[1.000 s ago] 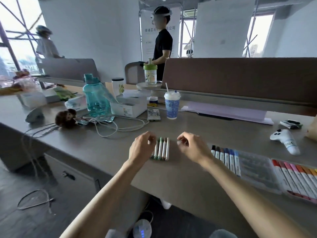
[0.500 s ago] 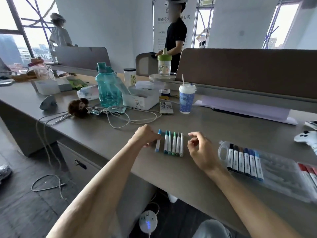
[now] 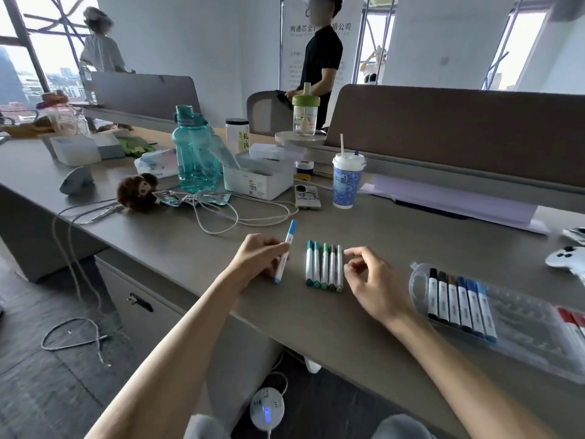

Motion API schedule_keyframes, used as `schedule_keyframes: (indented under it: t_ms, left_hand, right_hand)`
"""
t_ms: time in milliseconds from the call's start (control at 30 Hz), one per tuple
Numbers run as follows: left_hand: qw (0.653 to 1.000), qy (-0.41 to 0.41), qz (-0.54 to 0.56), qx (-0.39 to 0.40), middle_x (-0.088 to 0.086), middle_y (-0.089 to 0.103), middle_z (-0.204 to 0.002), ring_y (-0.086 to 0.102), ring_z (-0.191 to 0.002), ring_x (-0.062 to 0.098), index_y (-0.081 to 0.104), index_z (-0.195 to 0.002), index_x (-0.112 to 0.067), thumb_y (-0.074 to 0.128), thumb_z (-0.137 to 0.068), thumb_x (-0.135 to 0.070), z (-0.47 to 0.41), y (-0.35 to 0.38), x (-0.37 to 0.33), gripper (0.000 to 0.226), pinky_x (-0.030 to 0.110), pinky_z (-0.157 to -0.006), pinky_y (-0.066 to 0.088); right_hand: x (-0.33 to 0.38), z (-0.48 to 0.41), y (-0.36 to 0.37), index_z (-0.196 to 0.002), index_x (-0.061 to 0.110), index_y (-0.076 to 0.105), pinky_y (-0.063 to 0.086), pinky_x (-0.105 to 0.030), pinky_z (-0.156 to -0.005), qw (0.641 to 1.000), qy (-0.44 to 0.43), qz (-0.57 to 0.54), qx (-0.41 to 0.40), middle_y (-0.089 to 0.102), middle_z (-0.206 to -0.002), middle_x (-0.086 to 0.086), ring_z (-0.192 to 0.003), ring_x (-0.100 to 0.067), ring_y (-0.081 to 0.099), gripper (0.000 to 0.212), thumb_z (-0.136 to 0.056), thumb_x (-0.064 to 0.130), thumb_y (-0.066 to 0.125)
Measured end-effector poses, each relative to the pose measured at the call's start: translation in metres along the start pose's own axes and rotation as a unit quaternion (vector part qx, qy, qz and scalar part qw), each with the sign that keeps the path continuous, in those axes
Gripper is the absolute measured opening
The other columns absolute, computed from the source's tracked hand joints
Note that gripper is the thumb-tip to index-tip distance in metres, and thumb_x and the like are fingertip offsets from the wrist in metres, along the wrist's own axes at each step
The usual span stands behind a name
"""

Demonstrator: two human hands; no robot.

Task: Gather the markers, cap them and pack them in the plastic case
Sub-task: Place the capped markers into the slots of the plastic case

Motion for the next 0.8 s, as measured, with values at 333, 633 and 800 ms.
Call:
schedule_keyframes:
  t_ms: [333,633,800]
  left_hand:
    - [0.984,0.037,0.172,0.026,0.009,0.073,-0.087,0.062,-0.063,0.014,0.070,-0.095,-0.001,0.061,-0.091,-0.016,0.006,-0.008,-0.006,0.018,0.023,-0.050,0.050]
    - [0.982,0.050,0.181,0.023,0.010,0.074,-0.086,0.064,-0.066,0.016,0.070,-0.093,-0.003,0.064,-0.090,-0.017,0.003,-0.008,-0.006,0.016,0.027,-0.053,0.052]
    - [0.985,0.047,0.167,0.021,0.010,0.073,-0.085,0.063,-0.066,0.016,0.071,-0.093,-0.004,0.066,-0.089,-0.020,0.002,-0.008,-0.005,0.017,0.029,-0.055,0.054]
  right_hand:
    - [0.011,-0.055,0.041,-0.089,0.019,0.077,0.046,-0.027,-0.067,0.992,-0.003,0.084,0.090,0.073,-0.085,0.001,-0.075,-0.014,0.062,0.008,-0.086,0.021,0.069]
    - [-0.004,-0.068,0.061,-0.074,0.024,0.075,0.054,-0.029,-0.066,0.973,0.110,0.138,0.146,0.072,-0.071,0.007,-0.070,-0.013,0.067,0.015,-0.079,0.038,0.075]
    - [0.002,-0.069,0.065,-0.076,0.024,0.074,0.052,-0.027,-0.063,0.972,0.118,0.139,0.147,0.071,-0.074,0.008,-0.070,-0.011,0.065,0.015,-0.078,0.038,0.075]
Point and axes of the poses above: each hand's wrist, its own z-axis away from the middle knuckle, its own y-axis out of the palm, x = y × z, the point moved 9 cm from there along -z, towards the middle knuckle
